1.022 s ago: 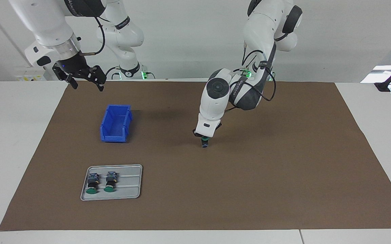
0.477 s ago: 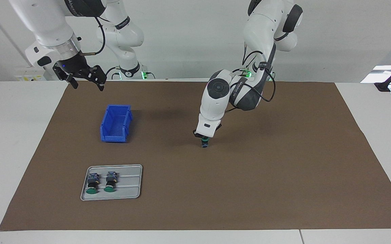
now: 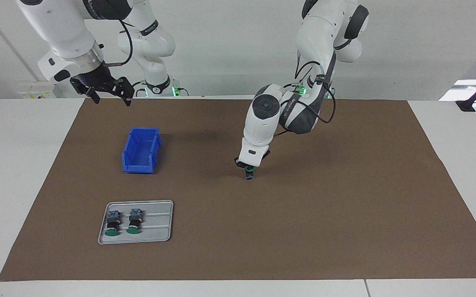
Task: Place and press button with both arms
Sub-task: 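Raise the left gripper away while the right gripper reaches the tray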
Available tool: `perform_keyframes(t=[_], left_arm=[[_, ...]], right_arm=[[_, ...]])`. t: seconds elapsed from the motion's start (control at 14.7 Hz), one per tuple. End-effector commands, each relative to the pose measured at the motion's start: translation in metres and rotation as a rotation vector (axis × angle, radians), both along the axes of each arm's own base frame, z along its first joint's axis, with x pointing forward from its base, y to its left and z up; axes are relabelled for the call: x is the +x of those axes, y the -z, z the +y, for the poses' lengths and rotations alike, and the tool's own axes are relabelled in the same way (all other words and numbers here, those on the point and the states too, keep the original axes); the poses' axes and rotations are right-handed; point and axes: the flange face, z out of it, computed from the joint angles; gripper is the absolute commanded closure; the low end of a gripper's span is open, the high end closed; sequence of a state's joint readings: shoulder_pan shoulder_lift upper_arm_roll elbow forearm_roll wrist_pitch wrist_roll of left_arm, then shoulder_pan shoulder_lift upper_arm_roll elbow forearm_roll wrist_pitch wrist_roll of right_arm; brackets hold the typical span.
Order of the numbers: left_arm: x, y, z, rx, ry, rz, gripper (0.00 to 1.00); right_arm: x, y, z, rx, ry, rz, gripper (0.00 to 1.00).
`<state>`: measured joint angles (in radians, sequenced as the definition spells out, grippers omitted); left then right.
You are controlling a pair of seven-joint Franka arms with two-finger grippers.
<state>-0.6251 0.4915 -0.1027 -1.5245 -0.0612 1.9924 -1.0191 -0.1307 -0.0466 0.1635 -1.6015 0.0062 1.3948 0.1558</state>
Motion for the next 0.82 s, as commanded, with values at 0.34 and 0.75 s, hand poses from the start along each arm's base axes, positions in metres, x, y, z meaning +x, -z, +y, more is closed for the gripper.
perform_keyframes(t=[0.34,0.75], left_arm=[[0.014,-0.09,0.054,-0.044,-0.082,-0.041,0.38],[0.026,-0.132,0.126,0.014,-0.131,-0.002,0.0]], right_arm=[[-0.001,-0.006,-0.005,0.028,-0.198,-0.026,0.03],[0.0,-0.006,0.017,0.044,-0.274,-0.048,0.01]])
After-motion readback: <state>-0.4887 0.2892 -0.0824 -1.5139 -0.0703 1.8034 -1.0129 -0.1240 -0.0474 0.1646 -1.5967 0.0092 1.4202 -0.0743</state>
